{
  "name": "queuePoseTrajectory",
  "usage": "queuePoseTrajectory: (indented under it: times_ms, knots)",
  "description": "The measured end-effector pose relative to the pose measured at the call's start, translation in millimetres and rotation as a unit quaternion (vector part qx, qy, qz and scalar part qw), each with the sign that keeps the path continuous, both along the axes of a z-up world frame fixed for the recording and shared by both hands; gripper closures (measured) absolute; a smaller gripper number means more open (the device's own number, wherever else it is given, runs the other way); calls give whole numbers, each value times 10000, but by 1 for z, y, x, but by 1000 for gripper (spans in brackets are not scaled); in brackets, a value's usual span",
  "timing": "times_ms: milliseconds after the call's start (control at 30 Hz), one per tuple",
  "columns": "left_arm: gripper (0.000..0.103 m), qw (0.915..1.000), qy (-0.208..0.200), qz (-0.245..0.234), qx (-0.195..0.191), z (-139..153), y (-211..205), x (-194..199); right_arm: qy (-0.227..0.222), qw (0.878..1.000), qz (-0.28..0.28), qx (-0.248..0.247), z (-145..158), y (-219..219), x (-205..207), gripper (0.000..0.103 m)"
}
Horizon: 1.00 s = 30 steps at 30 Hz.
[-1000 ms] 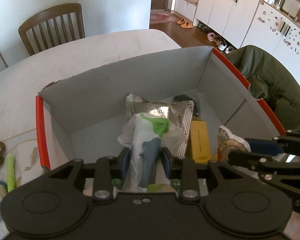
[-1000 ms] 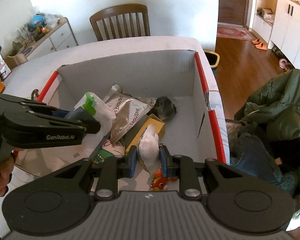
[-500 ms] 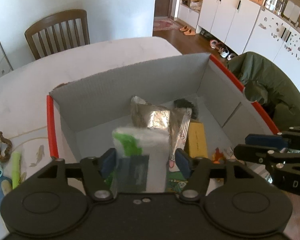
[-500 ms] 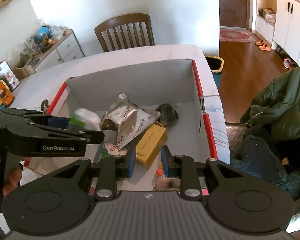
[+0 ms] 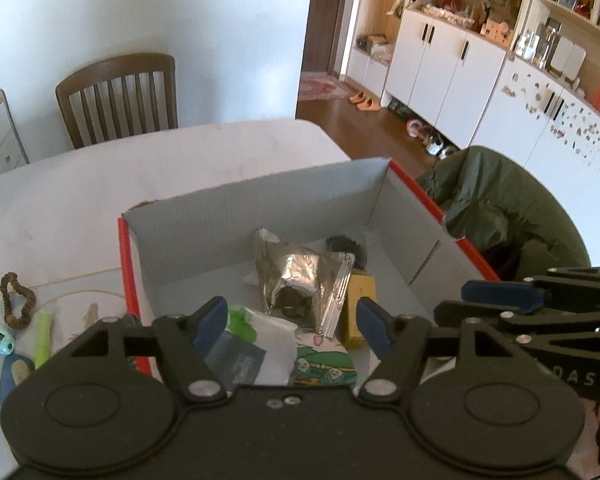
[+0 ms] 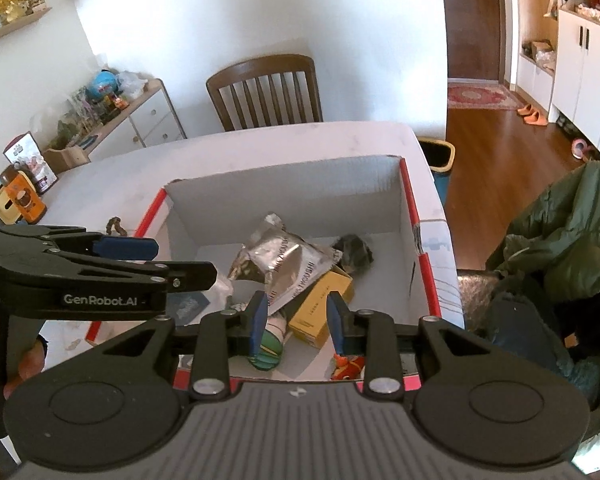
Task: Organize objects
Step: 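Open both tools to release the plush toy and plastic bag inside, then withdraw both tools from the shoebox toward the items on the table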
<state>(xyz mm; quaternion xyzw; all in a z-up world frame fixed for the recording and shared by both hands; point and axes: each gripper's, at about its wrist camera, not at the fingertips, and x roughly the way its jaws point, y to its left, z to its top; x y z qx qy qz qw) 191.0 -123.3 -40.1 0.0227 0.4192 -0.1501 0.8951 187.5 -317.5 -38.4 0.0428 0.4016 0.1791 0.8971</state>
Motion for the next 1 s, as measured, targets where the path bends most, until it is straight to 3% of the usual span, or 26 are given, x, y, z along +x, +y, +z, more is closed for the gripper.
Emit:
queuePoseTrajectory:
  times_ms: [767,900,1000]
  knots:
    - [24,9981,-488,188,-341,35,86,-37,-397,9991,109,33,33,75,-35,71]
    - [21,9976,-540,242,-352,37,107,-39,-518,9986,75,47,38,93,-40,44]
    - [20,9974,-567,280,-342,38,124,-40,-545,9985,107,26,40,108,-43,44]
